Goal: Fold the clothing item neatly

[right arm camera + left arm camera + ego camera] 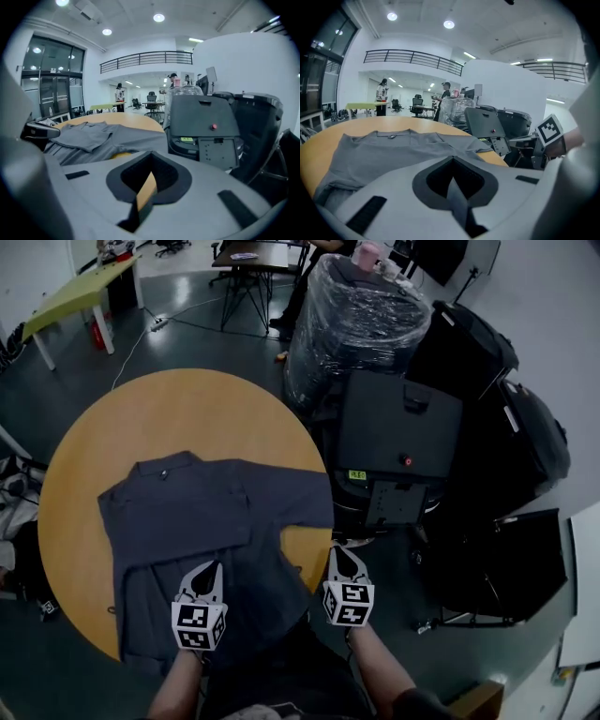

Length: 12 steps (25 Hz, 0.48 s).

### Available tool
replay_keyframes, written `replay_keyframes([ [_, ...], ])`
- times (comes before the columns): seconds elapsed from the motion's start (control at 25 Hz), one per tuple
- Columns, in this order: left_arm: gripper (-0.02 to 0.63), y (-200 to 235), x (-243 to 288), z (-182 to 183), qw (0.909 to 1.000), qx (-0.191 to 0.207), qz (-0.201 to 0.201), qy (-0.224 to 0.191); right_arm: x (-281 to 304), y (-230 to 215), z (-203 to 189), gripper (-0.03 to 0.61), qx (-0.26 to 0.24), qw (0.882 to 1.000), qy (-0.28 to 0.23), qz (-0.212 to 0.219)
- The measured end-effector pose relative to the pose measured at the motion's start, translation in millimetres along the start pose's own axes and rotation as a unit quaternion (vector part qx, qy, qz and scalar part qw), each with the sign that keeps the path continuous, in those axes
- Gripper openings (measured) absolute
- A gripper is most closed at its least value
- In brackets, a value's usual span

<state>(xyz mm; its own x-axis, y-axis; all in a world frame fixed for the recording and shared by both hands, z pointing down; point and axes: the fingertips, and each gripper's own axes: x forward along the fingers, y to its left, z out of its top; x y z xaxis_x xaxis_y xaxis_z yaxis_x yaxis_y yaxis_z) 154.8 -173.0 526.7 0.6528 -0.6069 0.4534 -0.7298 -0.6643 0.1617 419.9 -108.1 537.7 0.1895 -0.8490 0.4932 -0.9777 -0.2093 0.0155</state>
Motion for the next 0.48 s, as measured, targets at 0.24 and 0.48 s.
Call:
replay_keyframes([
  [0.24,0.008,-39.0,15.3,11.7,0.9992,0.037,0.009,-0.01,10.3,-41.5,-26.5,-0.011,0.016,1.0,0.006,-0.01],
  [0.48,0.008,-98.8,47.9,31.6,0.9974,0.029,0.064,-0.018,25.3,-99.7,-30.4,-0.01,0.012,0.999,0.004,0.044],
])
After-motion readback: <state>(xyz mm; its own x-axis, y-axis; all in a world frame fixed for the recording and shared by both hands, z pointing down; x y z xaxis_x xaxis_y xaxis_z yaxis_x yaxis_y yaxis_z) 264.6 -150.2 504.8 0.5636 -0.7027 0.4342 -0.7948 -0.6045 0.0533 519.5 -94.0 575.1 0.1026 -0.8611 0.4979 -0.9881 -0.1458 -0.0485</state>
